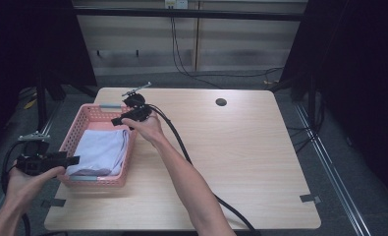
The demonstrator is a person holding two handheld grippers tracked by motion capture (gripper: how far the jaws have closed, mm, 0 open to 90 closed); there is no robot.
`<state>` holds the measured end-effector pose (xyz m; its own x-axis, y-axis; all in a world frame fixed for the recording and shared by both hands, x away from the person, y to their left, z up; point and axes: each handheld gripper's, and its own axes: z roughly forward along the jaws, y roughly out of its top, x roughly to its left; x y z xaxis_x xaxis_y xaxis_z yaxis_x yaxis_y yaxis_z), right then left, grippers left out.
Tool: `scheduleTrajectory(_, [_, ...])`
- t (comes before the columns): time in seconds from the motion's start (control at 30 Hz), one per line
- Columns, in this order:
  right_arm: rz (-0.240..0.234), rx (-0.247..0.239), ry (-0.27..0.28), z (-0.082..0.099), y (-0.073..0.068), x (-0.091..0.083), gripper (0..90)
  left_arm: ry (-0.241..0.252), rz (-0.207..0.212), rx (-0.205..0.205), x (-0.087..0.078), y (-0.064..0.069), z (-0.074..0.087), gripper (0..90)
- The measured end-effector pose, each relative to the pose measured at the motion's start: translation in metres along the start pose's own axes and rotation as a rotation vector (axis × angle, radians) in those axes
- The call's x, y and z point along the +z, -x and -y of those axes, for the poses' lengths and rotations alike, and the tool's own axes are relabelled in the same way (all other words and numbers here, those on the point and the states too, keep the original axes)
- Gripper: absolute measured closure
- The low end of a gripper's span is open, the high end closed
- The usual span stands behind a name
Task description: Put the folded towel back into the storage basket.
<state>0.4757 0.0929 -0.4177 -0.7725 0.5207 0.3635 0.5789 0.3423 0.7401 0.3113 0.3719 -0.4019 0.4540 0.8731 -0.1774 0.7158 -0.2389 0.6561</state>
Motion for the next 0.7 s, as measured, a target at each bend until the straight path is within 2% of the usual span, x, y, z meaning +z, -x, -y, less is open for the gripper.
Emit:
scheduleTrajectory(0.1, [-0.028, -0.019, 0.016, 0.003, 0.001, -0.013, 47.4, 0.055, 0.031, -0.027, 0.002, 0.009, 0.004, 43.8])
scheduleTrajectory(0.17, [-0.03, -0.03, 0.025, 0.006, 0.001, -0.022, 47.3, 0.051, 0.025, -0.024, 0.004, 0.015, 0.005, 43.8])
scheduleTrajectory(0.27, [-0.044, -0.043, 0.04, 0.012, 0.002, -0.036, 47.3, 0.078, 0.04, -0.003, 0.003, 0.029, 0.007, 46.6])
scheduleTrajectory(0.33, [-0.049, -0.052, 0.047, 0.019, 0.002, -0.049, 46.8, 0.075, 0.039, 0.028, 0.005, 0.041, 0.007, 50.9])
scheduleTrajectory(0.47, [-0.051, -0.062, 0.074, 0.039, 0.006, -0.072, 46.3, 0.099, 0.049, 0.032, 0.011, 0.066, 0.006, 46.0])
scheduleTrajectory(0.53, [-0.038, -0.069, 0.073, 0.048, 0.008, -0.085, 46.2, 0.111, 0.069, 0.05, 0.012, 0.077, 0.005, 46.6])
scheduleTrajectory(0.6, [-0.047, -0.066, 0.093, 0.056, 0.009, -0.097, 46.1, 0.133, 0.096, 0.057, 0.015, 0.093, 0.004, 48.1])
scheduleTrajectory(0.7, [-0.048, -0.072, 0.114, 0.074, 0.01, -0.117, 45.7, 0.136, 0.124, 0.102, 0.024, 0.114, 0.001, 49.8])
